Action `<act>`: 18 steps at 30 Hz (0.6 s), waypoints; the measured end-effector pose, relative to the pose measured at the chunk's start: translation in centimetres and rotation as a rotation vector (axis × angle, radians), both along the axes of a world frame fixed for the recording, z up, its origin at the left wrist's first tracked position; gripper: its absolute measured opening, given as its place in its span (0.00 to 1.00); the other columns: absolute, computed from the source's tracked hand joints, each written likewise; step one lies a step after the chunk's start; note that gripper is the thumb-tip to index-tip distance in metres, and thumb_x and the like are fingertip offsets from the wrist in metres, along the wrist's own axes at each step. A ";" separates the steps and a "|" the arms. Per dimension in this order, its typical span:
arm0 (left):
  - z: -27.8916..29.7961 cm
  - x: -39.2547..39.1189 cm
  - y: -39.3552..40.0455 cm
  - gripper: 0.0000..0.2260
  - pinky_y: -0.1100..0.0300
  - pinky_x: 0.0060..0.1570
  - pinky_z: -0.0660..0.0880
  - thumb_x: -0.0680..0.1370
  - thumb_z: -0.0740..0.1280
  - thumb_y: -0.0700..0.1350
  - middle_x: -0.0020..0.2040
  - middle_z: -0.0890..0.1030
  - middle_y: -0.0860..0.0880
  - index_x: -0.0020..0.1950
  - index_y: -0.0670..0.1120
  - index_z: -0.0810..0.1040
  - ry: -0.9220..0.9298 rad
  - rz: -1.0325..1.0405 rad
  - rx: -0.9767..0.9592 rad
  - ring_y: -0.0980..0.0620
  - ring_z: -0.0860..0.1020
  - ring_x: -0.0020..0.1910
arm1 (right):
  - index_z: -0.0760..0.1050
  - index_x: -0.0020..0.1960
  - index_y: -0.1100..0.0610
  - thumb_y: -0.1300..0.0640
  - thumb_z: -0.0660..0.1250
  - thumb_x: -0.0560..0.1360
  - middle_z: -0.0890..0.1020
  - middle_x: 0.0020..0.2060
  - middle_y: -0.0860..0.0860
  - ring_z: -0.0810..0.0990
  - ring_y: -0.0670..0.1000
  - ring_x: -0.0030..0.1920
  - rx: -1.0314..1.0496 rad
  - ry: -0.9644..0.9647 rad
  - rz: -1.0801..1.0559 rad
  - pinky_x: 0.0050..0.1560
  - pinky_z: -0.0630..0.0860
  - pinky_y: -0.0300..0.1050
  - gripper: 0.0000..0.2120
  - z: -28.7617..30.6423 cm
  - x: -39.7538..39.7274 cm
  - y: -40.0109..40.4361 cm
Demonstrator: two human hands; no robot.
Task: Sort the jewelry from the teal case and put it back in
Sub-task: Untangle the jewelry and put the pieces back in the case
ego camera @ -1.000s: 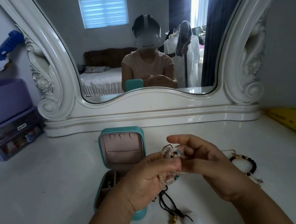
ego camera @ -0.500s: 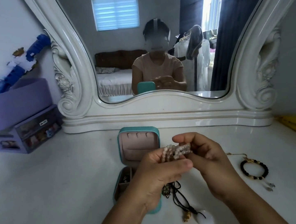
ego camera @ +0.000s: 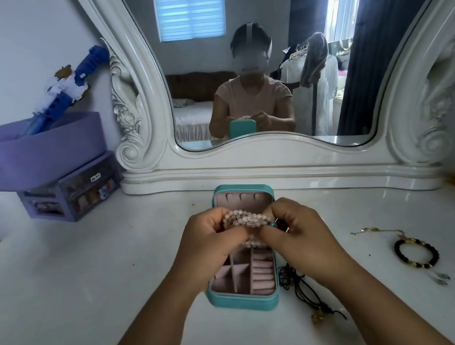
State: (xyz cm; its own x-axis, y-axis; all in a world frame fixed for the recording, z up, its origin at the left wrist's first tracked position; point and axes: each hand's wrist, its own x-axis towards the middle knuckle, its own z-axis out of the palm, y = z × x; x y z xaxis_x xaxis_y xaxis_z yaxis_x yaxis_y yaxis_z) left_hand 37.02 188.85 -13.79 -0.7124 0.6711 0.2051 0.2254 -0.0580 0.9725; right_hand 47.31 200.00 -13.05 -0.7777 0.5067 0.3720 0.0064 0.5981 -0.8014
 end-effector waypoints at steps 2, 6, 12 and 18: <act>-0.2 -0.6 -0.2 0.07 0.48 0.39 0.77 0.64 0.74 0.43 0.36 0.83 0.38 0.37 0.43 0.79 0.097 0.018 -0.075 0.47 0.79 0.34 | 0.75 0.34 0.61 0.63 0.68 0.69 0.77 0.29 0.52 0.72 0.45 0.29 -0.124 -0.017 0.014 0.30 0.69 0.40 0.06 -0.2 -0.3 -0.1; -0.5 -1.4 -1.2 0.02 0.57 0.36 0.75 0.68 0.73 0.39 0.33 0.83 0.46 0.38 0.43 0.81 0.077 -0.080 -0.294 0.51 0.80 0.34 | 0.78 0.35 0.62 0.68 0.68 0.69 0.78 0.25 0.56 0.75 0.48 0.24 -0.437 -0.146 0.103 0.23 0.71 0.36 0.05 -0.2 -0.5 -0.2; -0.9 -2.3 -2.9 0.05 0.64 0.27 0.73 0.69 0.70 0.35 0.27 0.80 0.50 0.37 0.45 0.80 0.034 -0.078 -0.362 0.56 0.77 0.27 | 0.77 0.42 0.68 0.66 0.69 0.68 0.78 0.27 0.57 0.76 0.47 0.23 -0.412 -0.310 0.112 0.23 0.72 0.36 0.05 -0.4 -1.8 -2.0; -1.3 -2.5 -4.3 0.07 0.63 0.29 0.74 0.69 0.70 0.36 0.29 0.80 0.51 0.37 0.47 0.79 0.109 -0.103 -0.470 0.57 0.78 0.27 | 0.76 0.48 0.68 0.67 0.67 0.70 0.78 0.32 0.62 0.75 0.47 0.24 -0.386 -0.435 0.129 0.24 0.74 0.36 0.07 -1.0 -3.0 -3.3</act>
State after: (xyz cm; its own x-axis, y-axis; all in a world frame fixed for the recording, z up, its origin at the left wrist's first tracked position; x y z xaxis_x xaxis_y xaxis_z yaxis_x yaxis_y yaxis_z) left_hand 34.53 184.56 -15.09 -0.6287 0.7747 -0.0672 0.3435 0.3541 0.8698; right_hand 44.29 196.68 -14.08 -0.8819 0.4329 -0.1869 0.3293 0.2819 -0.9012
